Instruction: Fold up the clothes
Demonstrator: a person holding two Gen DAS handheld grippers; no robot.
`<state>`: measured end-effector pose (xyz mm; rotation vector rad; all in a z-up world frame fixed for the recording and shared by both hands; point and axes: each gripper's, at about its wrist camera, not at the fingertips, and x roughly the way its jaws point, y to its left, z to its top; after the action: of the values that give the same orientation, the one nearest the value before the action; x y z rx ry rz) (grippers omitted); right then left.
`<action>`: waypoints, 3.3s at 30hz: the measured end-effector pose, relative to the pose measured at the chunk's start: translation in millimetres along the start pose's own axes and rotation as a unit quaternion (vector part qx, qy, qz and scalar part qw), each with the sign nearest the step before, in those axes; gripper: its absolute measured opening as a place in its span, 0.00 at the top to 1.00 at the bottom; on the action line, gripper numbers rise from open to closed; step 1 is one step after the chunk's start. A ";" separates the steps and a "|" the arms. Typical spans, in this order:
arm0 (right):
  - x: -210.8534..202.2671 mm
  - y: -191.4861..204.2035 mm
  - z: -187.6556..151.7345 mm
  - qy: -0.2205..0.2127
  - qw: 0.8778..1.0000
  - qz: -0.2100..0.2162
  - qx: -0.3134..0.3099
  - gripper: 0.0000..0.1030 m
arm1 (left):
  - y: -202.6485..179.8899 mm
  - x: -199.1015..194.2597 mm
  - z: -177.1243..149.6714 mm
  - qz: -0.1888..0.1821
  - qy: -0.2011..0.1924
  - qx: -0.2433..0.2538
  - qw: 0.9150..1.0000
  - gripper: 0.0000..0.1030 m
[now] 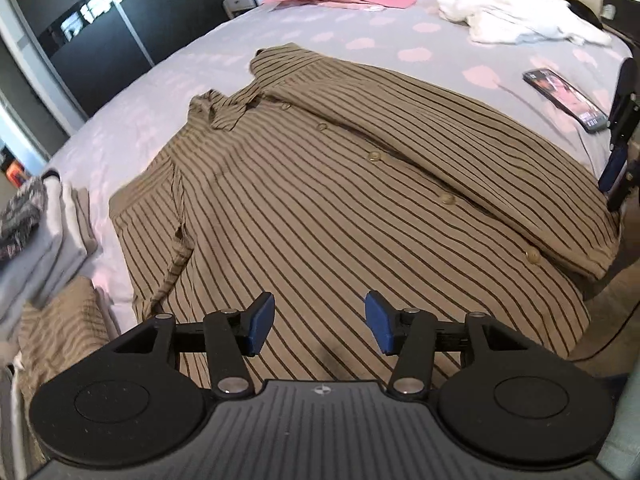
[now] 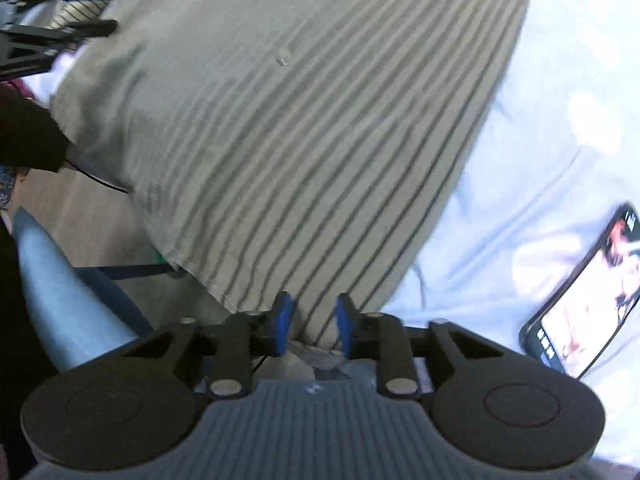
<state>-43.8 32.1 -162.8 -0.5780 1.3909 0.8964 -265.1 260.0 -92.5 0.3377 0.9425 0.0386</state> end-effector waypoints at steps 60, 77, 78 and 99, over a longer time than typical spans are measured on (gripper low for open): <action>14.4 127.5 51.1 -0.007 0.945 -0.207 -0.253 0.39 | 8.3 7.4 -14.3 0.011 0.037 -0.037 0.999 0.52; 29.4 125.5 79.6 -0.011 0.950 -0.192 -0.248 0.39 | 65.6 -10.1 -84.0 0.132 0.113 -0.251 0.952 0.43; 30.1 123.9 80.1 -0.012 0.950 -0.191 -0.245 0.39 | 67.6 -11.1 -86.8 0.127 0.117 -0.264 0.949 0.42; 32.9 128.6 74.5 -0.017 0.947 -0.186 -0.261 0.39 | 75.1 8.2 -127.5 0.059 0.224 -0.369 0.900 0.58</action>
<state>-106.7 170.8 -165.6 -1.1788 0.9569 0.9568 -353.6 366.6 -145.2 -0.3401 1.2831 0.5926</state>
